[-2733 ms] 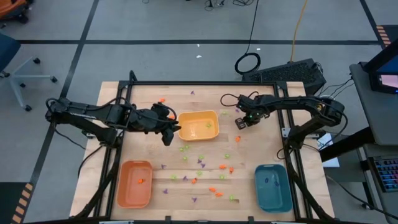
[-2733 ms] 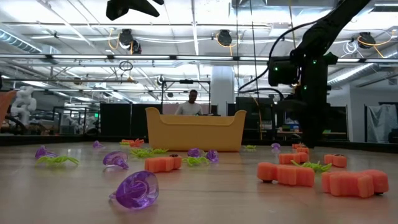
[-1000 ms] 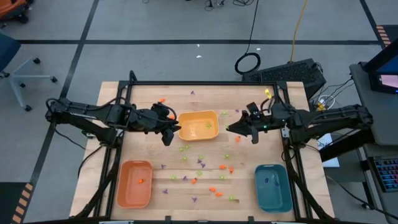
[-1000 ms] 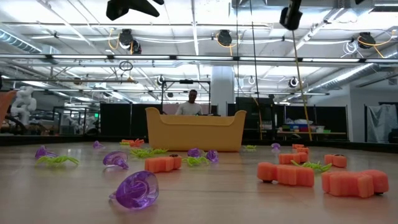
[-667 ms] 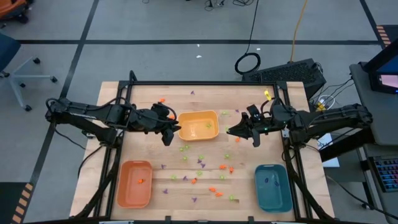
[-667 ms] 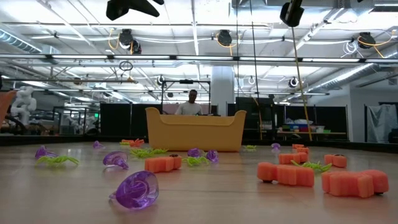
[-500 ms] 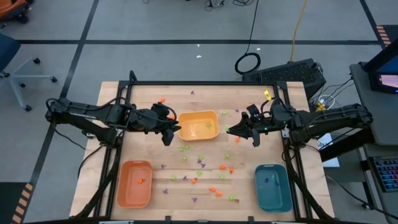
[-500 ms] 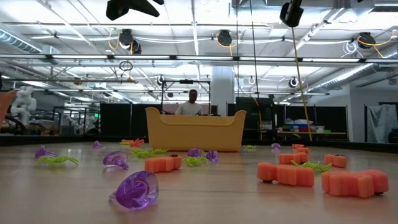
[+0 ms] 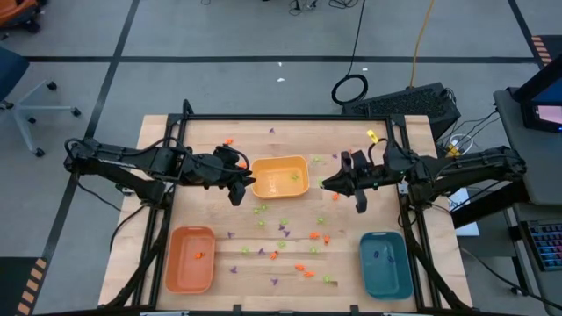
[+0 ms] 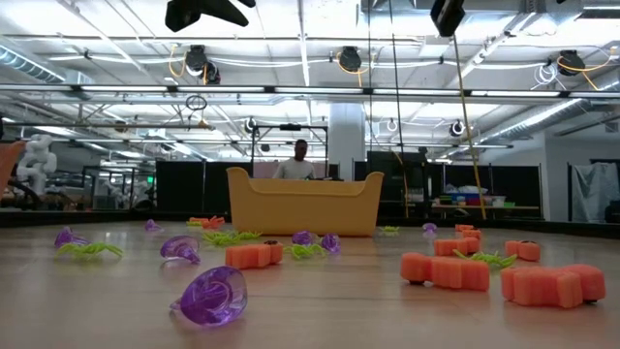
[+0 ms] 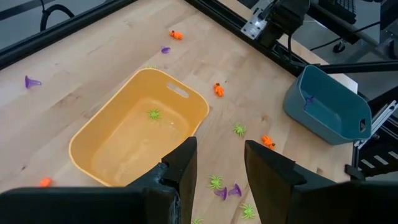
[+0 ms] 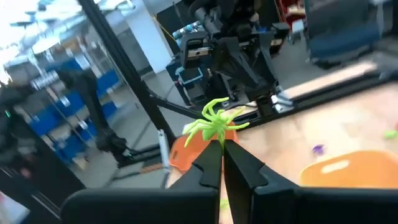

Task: Sort Halloween decoration
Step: Put the green spider toy into the yellow bin

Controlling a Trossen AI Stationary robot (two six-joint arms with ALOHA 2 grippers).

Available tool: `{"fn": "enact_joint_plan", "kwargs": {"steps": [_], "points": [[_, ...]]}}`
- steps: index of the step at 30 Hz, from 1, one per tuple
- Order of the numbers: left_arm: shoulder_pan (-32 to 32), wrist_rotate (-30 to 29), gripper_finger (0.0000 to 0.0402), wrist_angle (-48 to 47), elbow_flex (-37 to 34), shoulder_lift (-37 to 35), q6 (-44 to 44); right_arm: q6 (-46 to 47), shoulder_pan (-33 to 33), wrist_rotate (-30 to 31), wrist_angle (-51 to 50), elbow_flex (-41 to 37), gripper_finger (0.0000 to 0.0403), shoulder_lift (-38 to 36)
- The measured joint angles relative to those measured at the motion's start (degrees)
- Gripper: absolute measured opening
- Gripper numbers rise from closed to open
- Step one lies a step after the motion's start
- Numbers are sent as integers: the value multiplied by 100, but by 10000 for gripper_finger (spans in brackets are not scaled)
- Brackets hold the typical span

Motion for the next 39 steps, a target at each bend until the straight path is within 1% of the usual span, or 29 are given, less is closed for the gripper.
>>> {"fn": "enact_joint_plan", "kwargs": {"steps": [7, 12, 22, 39], "points": [[0, 0, 132, 0, 0, 1, -2, -1024, 0, 2, 0, 0, 0, 0], [0, 0, 132, 0, 0, 2, -2, -1338, 0, 2, 0, 0, 0, 0], [0, 0, 132, -1, 0, 2, -11, -1307, 0, 2, 0, 0, 0, 0], [0, 0, 132, 0, 0, 2, -22, -176, 0, 0, 0, 0, 0, 0]]}}
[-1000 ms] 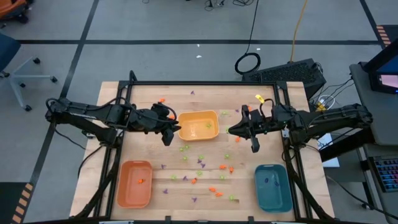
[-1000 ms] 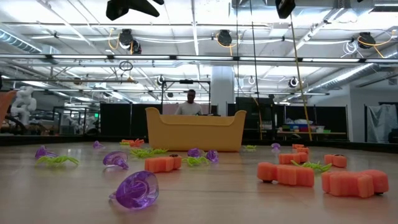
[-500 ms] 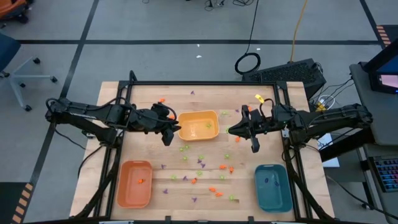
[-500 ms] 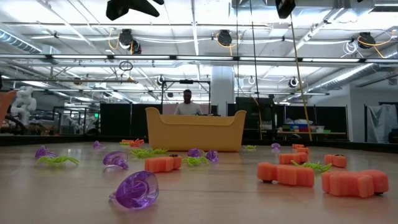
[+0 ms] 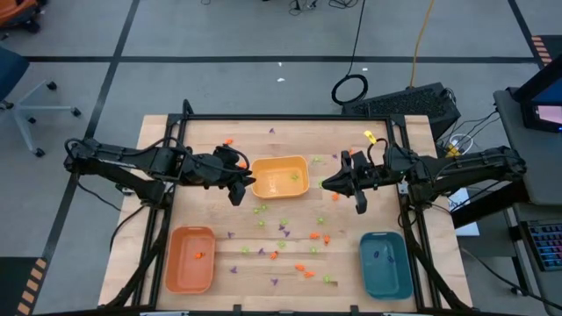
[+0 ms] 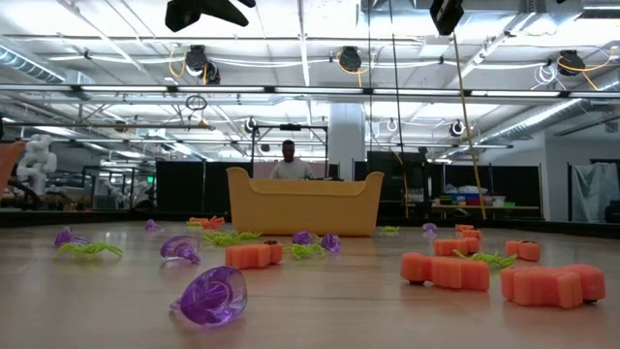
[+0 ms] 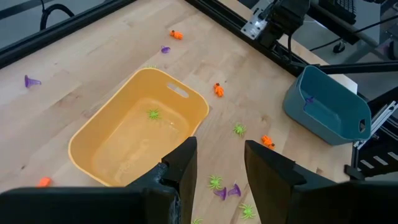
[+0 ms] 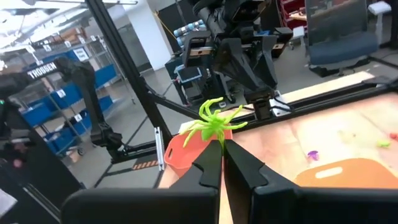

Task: Sort Halloween decoration
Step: Put the green spider toy into the yellow bin

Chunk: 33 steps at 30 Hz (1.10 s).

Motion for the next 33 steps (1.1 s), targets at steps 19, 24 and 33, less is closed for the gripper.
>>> {"fn": "enact_joint_plan", "kwargs": {"steps": [19, 24, 33], "points": [[0, 10, 132, -2, 2, 104, 7, 724, 0, 42, -176, 0, 0, 0], [-13, 174, 132, -12, 7, 146, 4, 1551, 0, 63, -594, -2, 0, 151], [-37, 382, 132, -1584, 4, 153, -1181, 2895, 0, 60, -846, -4, 0, 606]]}}
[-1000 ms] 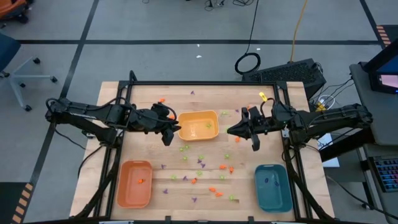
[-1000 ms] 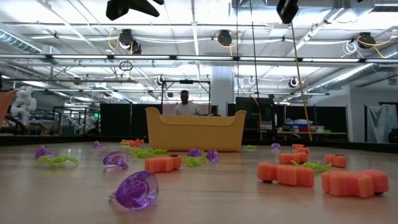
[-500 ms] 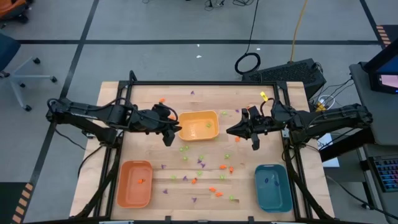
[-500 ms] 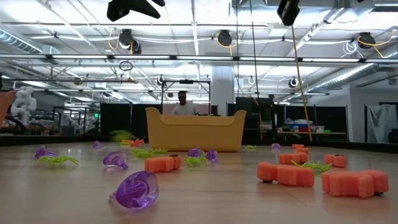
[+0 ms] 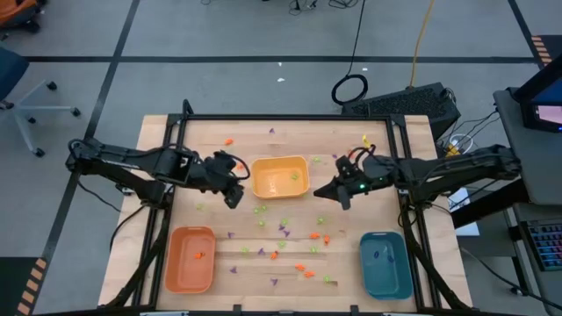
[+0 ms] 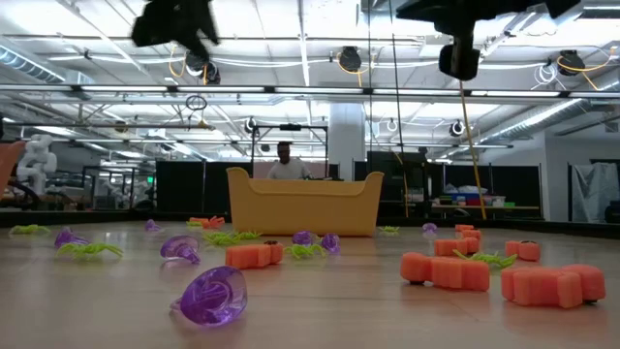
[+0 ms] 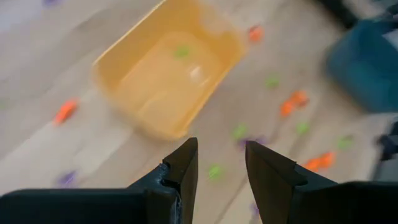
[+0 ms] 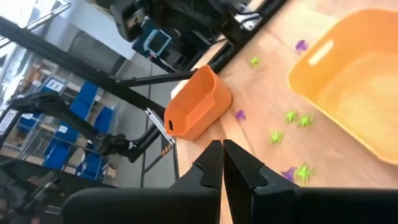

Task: Sort Halloween decoration
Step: Put the green spider toy into the yellow bin

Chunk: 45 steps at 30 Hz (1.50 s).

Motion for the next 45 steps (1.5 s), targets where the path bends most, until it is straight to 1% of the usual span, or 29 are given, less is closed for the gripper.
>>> {"fn": "enact_joint_plan", "kwargs": {"steps": [3, 6, 8, 11, 13, 17, 21, 23, 26, 31, 35, 42, 45], "points": [[30, 142, 132, -940, 0, -4, -421, 168, 0, 100, -10, -1, 0, 75], [167, 445, 132, -1901, -13, -5, -731, 170, -2, 108, -8, -1, 0, 79], [351, 822, 132, -2293, -157, -9, -810, 170, -2, 108, -11, -1, 0, 78], [730, 1595, 132, -2652, -520, -4, -917, 169, -2, 108, -13, 0, 0, 78], [895, 1878, 132, -2642, -825, -8, -1028, 148, -2, 108, -13, 1, 0, 78], [1035, 2159, 132, -2619, -1390, -4, -1775, 166, -2, 108, -13, -1, 0, 78], [1054, 2256, 132, -2373, -1889, -4, -1964, 201, 0, 108, -13, 1, 0, 78], [1049, 2351, 133, -2091, -2108, -4, -1970, 203, 0, 108, -15, -1, 0, 78], [1049, 2413, 143, -1732, -2378, -4, -2135, 182, 0, 99, -13, 0, 0, 78], [1049, 2367, 175, -1489, -2581, -5, -2415, 172, 0, 89, -15, 1, 0, 78], [1049, 2294, 199, -1185, -2789, -4, -2425, 172, 0, 89, -15, 0, 0, 78], [1049, 2272, 205, -1009, -3187, -4, -2655, 163, 0, 88, -15, 1, 0, 78], [1049, 2322, 205, -714, -3304, -4, -2664, 151, 0, 88, -15, 1, 0, 78]]}}
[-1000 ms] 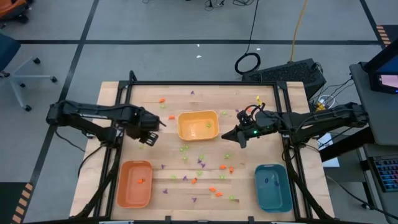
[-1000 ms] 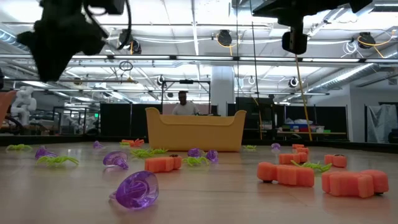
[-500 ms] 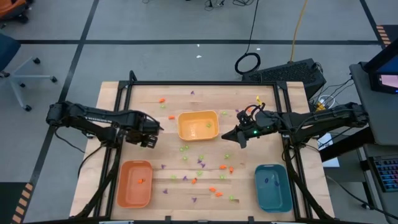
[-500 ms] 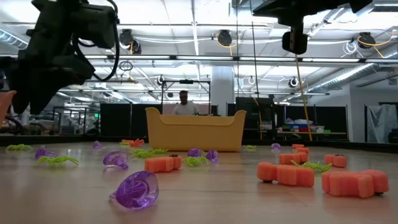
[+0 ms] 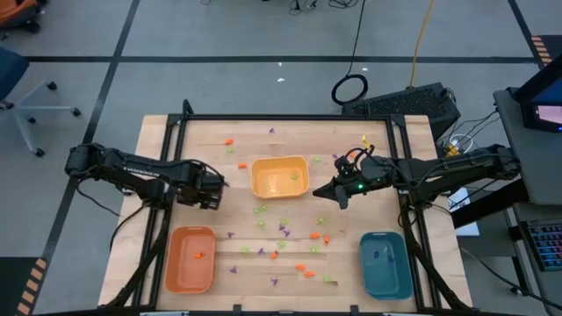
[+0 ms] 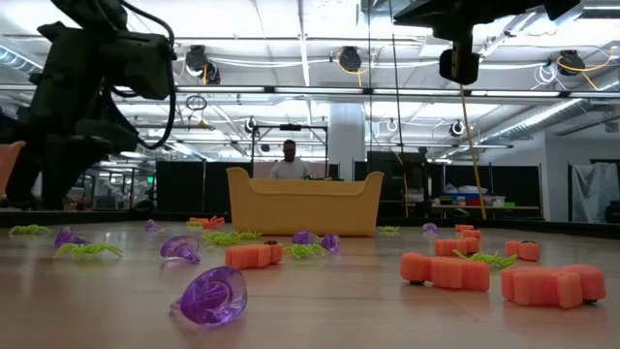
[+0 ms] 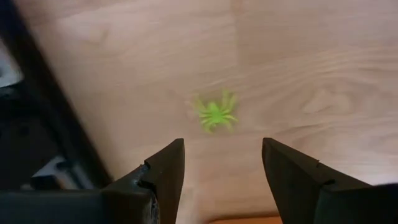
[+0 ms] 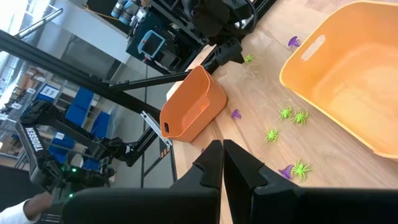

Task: Sort Halloween decoration
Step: Put the green spider toy into the yellow bin

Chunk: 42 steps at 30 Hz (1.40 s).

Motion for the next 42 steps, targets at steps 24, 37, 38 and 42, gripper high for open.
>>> {"fn": "enact_joint_plan", "kwargs": {"steps": [24, 37, 38, 42], "points": [[2, -303, 155, 456, -368, 0, -197, -25, 0, -1, 0, 1, 0, 0], [11, -283, 146, 923, -749, -13, -647, -25, 0, -4, 0, 1, 0, 0], [5, -295, 148, 953, -762, -15, -617, -25, 0, -4, 0, 1, 0, 0], [4, -299, 148, 993, -767, -13, -496, -25, 0, -4, 0, 1, 0, -2]]}}
